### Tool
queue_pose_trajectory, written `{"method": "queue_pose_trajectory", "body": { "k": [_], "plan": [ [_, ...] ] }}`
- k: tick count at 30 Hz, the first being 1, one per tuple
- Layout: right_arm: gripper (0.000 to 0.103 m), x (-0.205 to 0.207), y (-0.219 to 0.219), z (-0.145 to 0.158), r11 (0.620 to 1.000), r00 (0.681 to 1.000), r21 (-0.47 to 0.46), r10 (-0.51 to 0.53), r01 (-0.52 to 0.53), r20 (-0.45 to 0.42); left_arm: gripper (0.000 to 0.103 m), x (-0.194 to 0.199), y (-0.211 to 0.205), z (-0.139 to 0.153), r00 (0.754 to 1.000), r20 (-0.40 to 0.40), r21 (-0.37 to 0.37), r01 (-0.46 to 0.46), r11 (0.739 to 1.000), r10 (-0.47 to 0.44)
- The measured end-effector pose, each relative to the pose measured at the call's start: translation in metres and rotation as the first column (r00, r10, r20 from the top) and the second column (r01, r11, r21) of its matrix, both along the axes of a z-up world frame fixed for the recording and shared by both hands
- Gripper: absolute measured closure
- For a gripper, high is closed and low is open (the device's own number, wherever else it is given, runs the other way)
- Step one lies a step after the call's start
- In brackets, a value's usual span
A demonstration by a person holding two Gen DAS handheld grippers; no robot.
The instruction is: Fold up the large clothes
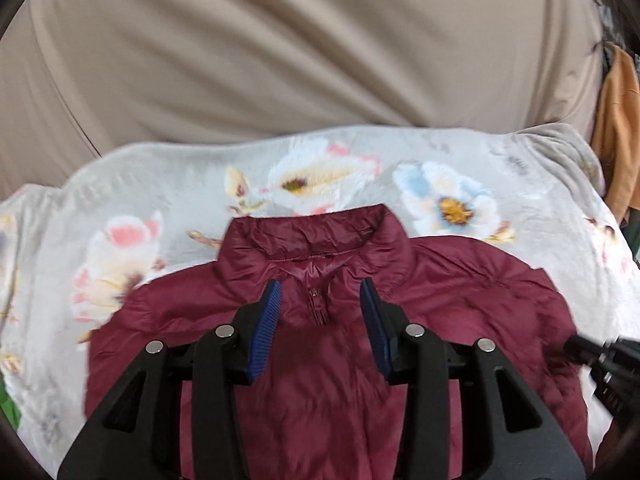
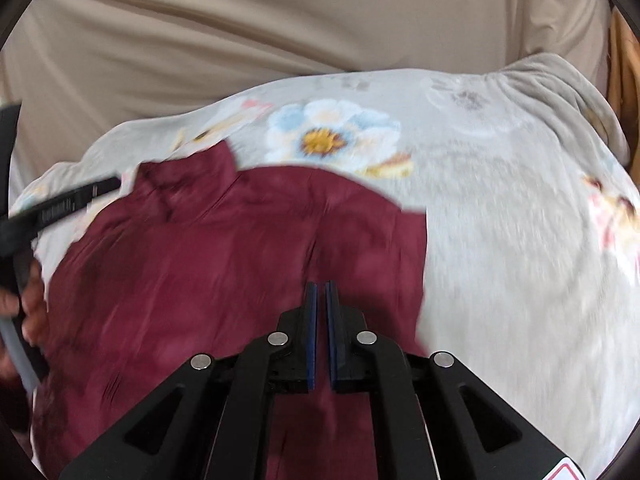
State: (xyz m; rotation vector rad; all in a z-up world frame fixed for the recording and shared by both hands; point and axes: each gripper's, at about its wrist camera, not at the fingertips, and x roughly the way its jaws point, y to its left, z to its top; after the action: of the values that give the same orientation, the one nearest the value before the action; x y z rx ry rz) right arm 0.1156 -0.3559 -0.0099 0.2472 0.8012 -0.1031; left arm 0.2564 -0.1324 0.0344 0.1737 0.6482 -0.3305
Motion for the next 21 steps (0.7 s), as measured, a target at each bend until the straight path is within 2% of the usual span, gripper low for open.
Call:
{"method": "queue_pose_trajectory", "body": {
  "k": [3,5,7,10,14,15,18,21],
  "plan": [
    [0.095,-0.024,0.010,-0.004,1.000,1.000,0.017,0.018,-0.018,-0.002,0.054,-0.030,0.003,0.013,0.999,0.035,0.006,0.004,1.000,-0.005],
    [0.095,-0.029,0.013,-0.002,1.000,1.000,0.020,0.012,-0.013,0.018,0.054,-0.048,0.006,0.019,0.999,0.047,0.011,0.008,1.000,-0.008],
    [0.094,-0.029,0.013,0.007,0.999,0.997,0.033,0.011,-0.014,0.077,0.054,-0.062,0.006,0.022,0.998,0.057,0.024,0.004,1.000,-0.006],
    [0.093,-0.018,0.012,0.009,0.998,0.996,0.056,0.009,-0.015,0.093,0.053,-0.073,0.013,0.017,0.999,0.045,0.020,-0.016,1.000,0.015],
    [0.093,-0.004,0.013,-0.004,0.999,0.997,0.044,0.001,-0.004,0.072,0.053,-0.069,0.045,-0.013,0.994,-0.006,0.046,-0.107,0.993,0.107],
    [0.093,0.002,0.014,-0.013,0.999,0.999,0.033,0.005,-0.007,0.040,0.053,-0.066,0.052,-0.019,0.992,-0.019,0.051,-0.127,0.991,0.128],
    [0.094,0.004,0.013,-0.041,1.000,0.997,0.017,0.002,-0.001,-0.075,0.053,-0.056,0.099,-0.052,0.967,-0.087,0.064,-0.235,0.970,0.240],
    [0.100,-0.013,0.010,-0.053,1.000,0.997,0.018,0.010,-0.009,-0.071,0.053,-0.051,0.141,-0.084,0.933,-0.154,0.088,-0.316,0.945,0.326]
  ]
}}
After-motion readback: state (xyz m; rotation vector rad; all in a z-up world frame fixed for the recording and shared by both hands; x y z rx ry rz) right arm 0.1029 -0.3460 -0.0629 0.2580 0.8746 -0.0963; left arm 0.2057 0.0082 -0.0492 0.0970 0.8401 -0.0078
